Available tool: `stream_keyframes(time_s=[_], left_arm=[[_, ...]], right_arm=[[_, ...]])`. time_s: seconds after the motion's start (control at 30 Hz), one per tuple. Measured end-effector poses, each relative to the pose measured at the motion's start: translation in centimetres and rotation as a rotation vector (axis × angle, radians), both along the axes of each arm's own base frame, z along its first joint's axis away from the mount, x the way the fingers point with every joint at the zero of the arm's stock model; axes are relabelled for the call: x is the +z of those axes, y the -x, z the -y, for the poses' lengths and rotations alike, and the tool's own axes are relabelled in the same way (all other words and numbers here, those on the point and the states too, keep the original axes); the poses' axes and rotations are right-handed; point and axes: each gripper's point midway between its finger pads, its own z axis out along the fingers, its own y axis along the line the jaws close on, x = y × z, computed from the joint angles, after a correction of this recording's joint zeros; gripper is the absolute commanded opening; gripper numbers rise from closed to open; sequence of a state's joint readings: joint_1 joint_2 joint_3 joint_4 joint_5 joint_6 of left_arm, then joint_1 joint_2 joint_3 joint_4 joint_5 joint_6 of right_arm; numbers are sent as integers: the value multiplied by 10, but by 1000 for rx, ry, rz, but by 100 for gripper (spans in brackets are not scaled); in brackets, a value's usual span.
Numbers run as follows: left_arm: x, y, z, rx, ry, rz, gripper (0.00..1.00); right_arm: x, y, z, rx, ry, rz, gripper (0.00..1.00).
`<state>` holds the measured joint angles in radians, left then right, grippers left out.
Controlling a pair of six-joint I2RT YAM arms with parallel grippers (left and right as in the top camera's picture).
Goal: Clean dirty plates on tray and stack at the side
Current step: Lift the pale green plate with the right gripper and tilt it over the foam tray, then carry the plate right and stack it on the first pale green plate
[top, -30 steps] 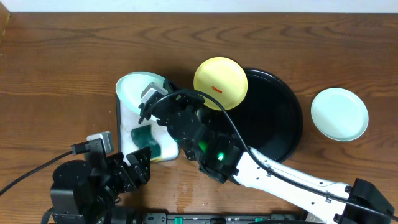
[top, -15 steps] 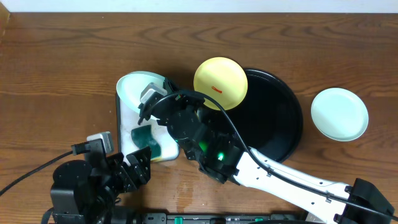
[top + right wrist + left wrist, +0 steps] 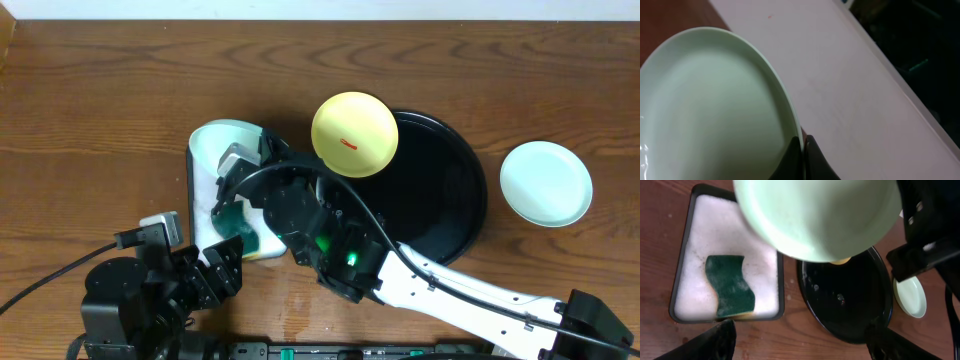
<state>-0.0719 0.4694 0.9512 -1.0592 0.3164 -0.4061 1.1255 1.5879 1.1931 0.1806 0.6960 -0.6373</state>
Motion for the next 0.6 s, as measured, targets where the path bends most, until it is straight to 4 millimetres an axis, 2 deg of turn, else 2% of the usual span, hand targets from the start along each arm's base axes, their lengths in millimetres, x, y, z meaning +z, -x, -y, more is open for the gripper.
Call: stream_keyframes(time_s=[0.37, 0.5, 0.6], left_arm=[[0, 0, 0, 0, 0, 0, 83], [0, 0, 0, 0, 0, 0, 83], [0, 0, 0, 0, 0, 0, 83]], right_arm=[[8, -2, 7, -62, -62, 8, 1], [-3, -1, 13, -109, -97, -45, 1], [-24, 0, 27, -197, -141, -141, 1]])
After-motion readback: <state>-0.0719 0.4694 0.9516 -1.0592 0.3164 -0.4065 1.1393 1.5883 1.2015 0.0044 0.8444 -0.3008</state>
